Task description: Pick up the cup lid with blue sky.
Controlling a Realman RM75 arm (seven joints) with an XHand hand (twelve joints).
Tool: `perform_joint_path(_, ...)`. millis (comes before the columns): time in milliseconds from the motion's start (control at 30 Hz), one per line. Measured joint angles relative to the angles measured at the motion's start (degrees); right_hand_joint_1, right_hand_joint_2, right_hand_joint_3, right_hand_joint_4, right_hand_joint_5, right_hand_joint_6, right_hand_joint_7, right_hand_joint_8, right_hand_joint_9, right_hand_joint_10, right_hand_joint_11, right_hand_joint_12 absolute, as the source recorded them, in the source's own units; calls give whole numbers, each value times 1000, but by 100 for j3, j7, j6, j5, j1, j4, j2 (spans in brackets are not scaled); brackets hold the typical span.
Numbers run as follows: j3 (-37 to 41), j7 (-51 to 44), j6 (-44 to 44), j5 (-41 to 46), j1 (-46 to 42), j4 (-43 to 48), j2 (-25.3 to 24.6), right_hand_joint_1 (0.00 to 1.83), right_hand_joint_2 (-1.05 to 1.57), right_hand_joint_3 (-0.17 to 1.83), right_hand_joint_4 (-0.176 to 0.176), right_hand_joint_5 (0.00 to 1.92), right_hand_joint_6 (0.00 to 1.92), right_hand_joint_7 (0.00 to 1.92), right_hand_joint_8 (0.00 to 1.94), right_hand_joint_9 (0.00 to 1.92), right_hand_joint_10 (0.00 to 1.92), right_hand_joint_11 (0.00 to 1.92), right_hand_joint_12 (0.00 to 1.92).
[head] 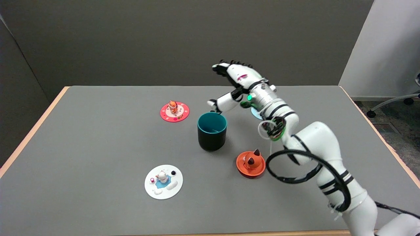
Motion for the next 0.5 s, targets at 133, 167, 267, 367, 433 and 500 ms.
perform_joint_path(133,128,20,225,76,132,80,206,754,301,985,-69,475,188,414,166,384,173,316,319)
perform_joint_path(167,166,25,293,111,173,100,280,762,298,986,-68,476,188,414,166,383,172,317,318)
perform_joint_path(267,228,34,469,219,249,135,455,778,296,992,-69,466,186,420,167,400,175,331,350)
perform_joint_path(367,254,40,675,379,321,173,665,785,321,998,-90,461,184,486,175,444,180,327,378)
perform_joint_path(433,261,44,823,503,365,221,815,796,341,983,-107,477,185,526,168,462,179,308,419)
perform_joint_path(500,263,46,929,604,402,278,929,799,367,983,-125,506,189,564,186,474,183,315,396)
